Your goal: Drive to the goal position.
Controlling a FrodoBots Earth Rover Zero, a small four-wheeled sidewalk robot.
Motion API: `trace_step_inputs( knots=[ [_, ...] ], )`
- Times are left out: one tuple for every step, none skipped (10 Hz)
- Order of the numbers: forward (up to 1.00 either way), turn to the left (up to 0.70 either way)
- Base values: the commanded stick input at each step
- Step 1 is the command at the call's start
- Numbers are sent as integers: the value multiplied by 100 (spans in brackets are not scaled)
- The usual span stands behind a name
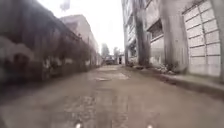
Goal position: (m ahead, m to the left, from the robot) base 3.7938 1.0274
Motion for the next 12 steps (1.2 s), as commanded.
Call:
trace_step_inputs(
  knots=[
    [100, 10],
    [100, 10],
    [100, 10],
    [100, 10],
    [100, 10],
    [100, 10],
    [100, 10],
    [100, 10],
    [100, 10],
    [100, 6],
    [100, -19],
    [100, -30]
  ],
)
